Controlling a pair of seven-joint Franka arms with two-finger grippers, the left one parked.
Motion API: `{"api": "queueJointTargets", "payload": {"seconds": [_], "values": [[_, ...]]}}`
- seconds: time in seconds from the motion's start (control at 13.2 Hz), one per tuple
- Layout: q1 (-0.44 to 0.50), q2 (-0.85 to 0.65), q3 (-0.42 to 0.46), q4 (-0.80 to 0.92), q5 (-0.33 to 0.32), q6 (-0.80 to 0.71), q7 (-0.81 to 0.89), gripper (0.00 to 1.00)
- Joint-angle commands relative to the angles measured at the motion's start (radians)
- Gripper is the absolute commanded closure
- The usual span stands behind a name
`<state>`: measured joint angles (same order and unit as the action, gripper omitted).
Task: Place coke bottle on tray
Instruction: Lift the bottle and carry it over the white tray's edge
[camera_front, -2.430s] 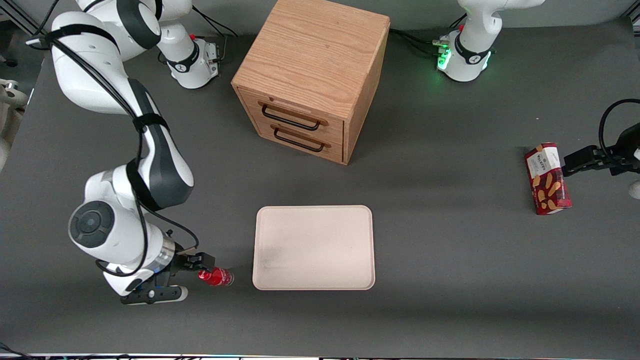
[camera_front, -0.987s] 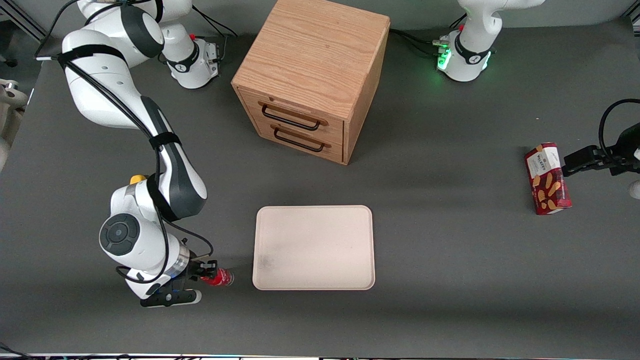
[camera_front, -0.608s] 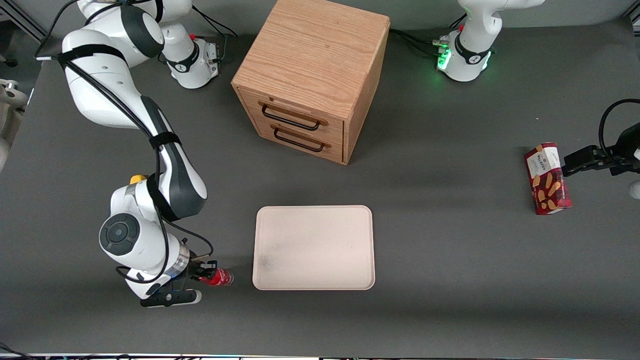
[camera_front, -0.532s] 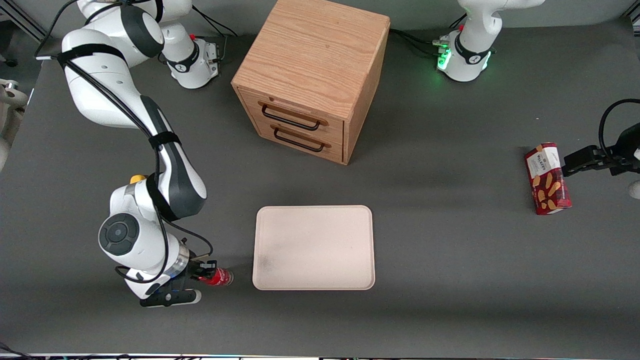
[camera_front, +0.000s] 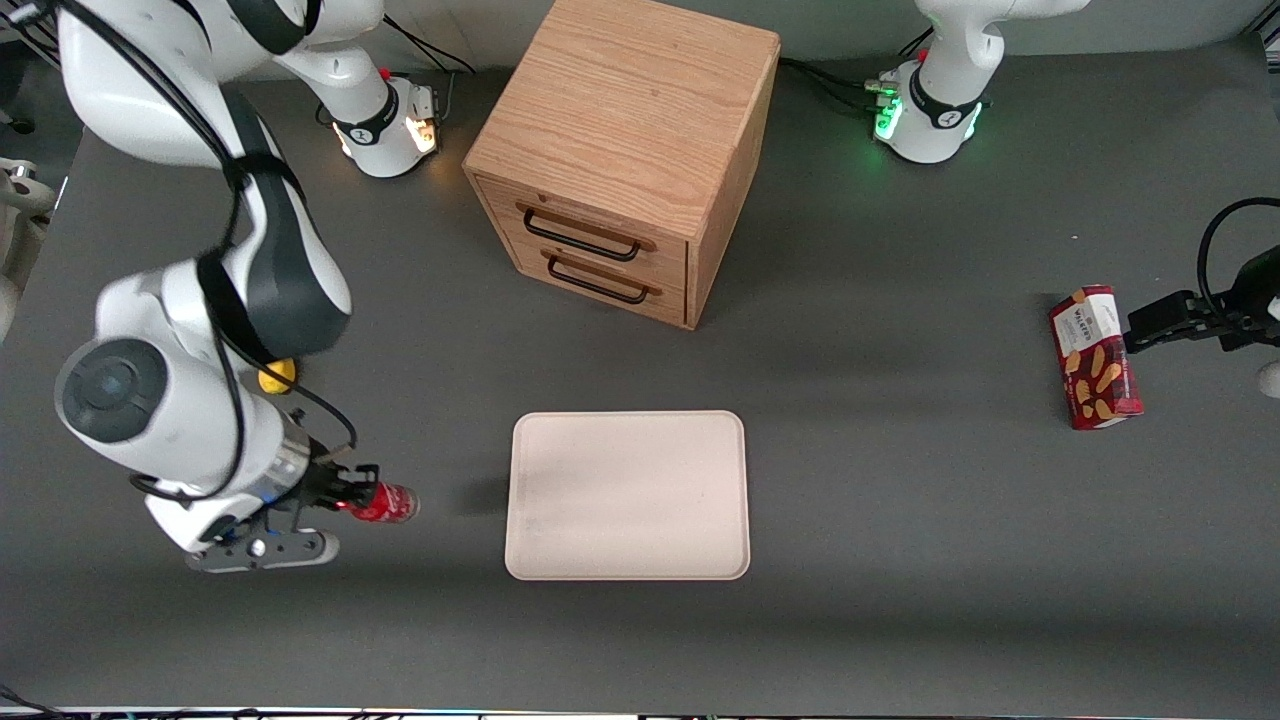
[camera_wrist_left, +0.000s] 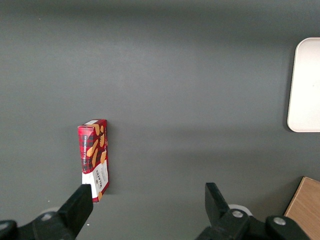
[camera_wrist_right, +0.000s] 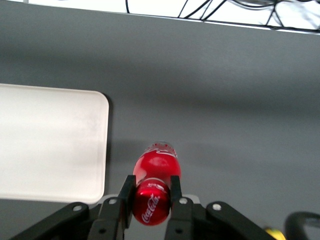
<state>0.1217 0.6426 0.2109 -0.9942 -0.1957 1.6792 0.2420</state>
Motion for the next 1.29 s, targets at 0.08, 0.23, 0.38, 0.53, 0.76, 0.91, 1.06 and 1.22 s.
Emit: {"api": "queueJointTargets", "payload": {"seconds": [0.08,0.23,0.38,0.53,0.76,0.91,1.06,1.22], "values": [[0.003,-0.133,0.002,-0.023,-0.011,-0.116,-0.01,0.83],[0.004,-0.164,0.002,-0.023,0.019,-0.142,-0.012,0.83],[0.007,-0.181,0.002,-0.023,0.039,-0.145,-0.006,0.83],[0.041,-0.184,0.002,-0.012,0.056,-0.154,0.023,0.83],[0.104,-0.131,0.002,0.041,0.081,-0.138,0.179,0.83],[0.151,-0.083,0.004,0.084,0.081,-0.11,0.279,0.83],[0.197,-0.061,0.005,0.086,0.081,-0.06,0.391,0.83],[0.211,-0.046,0.005,0.088,0.081,-0.03,0.414,0.83]]}}
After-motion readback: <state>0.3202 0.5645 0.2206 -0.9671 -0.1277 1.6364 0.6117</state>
